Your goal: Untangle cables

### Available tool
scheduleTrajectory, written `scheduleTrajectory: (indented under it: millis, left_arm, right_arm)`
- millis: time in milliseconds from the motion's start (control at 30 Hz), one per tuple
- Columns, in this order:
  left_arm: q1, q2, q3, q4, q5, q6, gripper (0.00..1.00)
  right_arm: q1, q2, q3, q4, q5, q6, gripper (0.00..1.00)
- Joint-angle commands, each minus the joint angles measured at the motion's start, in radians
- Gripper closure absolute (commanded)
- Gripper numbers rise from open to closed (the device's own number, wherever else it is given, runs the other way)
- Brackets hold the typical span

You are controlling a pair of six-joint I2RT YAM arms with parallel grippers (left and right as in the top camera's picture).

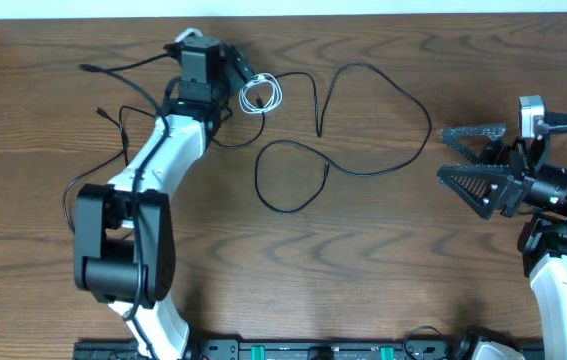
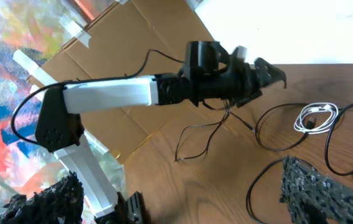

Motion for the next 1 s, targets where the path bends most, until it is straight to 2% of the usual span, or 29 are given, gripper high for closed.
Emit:
scheduleTrajectory:
  millis: [0, 300, 633, 967]
  left_arm:
    - [-0.021, 0.018, 0.004, -0.017, -0.022, 0.153, 0.06]
    - [-0.051, 0.021, 0.010, -0.084, -0.126, 0.234, 0.05]
    - [-0.064, 0.066, 0.015, -0.126, -0.117, 0.254, 0.09]
    - [-0.114, 0.180, 0.015, -0.095, -0.127, 0.292, 0.10]
  right_arm:
    - [-0.008, 0.000, 0.010, 0.003, 0.020, -0.005, 0.01]
    - [-0.008, 0.000, 0.010, 0.003, 0.035, -0.005, 0.01]
    - [-0.008, 0.000, 0.010, 0.002, 0.035, -0.005, 0.01]
    - [-0.008, 0.000, 0.010, 0.002, 0.035, 0.008, 0.01]
